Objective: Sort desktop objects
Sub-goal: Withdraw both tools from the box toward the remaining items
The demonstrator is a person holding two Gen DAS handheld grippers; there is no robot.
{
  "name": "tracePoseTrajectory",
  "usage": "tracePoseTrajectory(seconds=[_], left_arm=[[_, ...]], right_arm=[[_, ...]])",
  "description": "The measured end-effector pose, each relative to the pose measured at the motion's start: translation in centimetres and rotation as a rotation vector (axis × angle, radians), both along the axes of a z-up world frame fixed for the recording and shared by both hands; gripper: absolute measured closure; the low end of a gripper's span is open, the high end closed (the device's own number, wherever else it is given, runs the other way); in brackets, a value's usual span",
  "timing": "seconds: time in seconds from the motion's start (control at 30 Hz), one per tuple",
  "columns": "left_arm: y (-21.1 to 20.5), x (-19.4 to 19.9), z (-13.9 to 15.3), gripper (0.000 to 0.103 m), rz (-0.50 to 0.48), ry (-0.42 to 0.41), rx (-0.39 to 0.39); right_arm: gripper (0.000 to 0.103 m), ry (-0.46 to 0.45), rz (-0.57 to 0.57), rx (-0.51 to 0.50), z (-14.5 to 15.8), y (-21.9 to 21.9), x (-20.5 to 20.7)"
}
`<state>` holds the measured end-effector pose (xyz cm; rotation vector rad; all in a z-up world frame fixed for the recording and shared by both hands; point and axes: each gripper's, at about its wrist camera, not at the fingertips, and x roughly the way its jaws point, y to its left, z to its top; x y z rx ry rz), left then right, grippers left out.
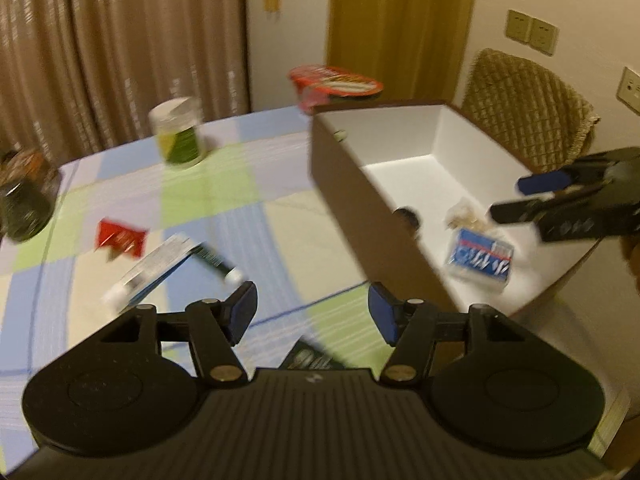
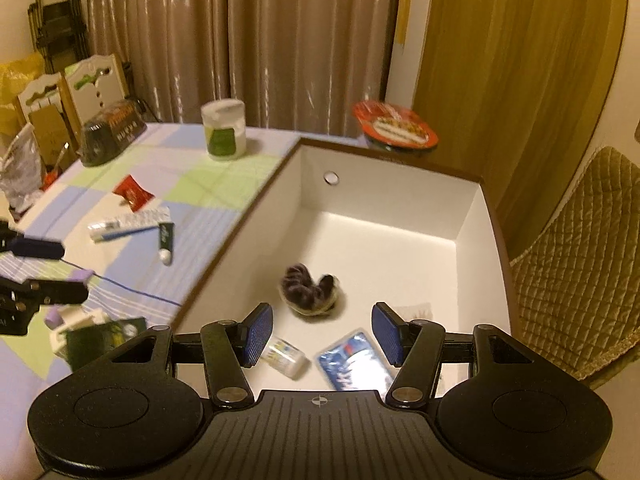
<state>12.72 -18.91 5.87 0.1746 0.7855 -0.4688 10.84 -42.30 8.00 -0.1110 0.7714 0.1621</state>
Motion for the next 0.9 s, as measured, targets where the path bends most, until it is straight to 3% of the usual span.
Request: tracePoseTrajectory(seconds=[0.4, 0.8, 0.87, 0.9], left_arm=[[9.8, -4.2, -1.7, 0.046, 0.132, 0.052, 0.044], [15.8, -6.3, -2.4, 0.043, 0.146, 0.081, 0.053], [16.4, -6.5, -2.5, 0.043, 0.146, 0.082, 0.059], [16.7, -6.5, -2.5, 0.043, 0.149, 0.084, 0.058]], right_arm=[[0.045, -0.091, 0.095, 0.087, 1.9, 6.4, -4.4], [0.044, -0.007, 0.258, 0.063, -1.0, 15.0, -5.6], [0.007, 0.011, 0.286, 0.035, -1.9, 16.3, -5.5], [0.000, 0.013, 0.304, 0.023, -2.3, 16.9, -5.5]])
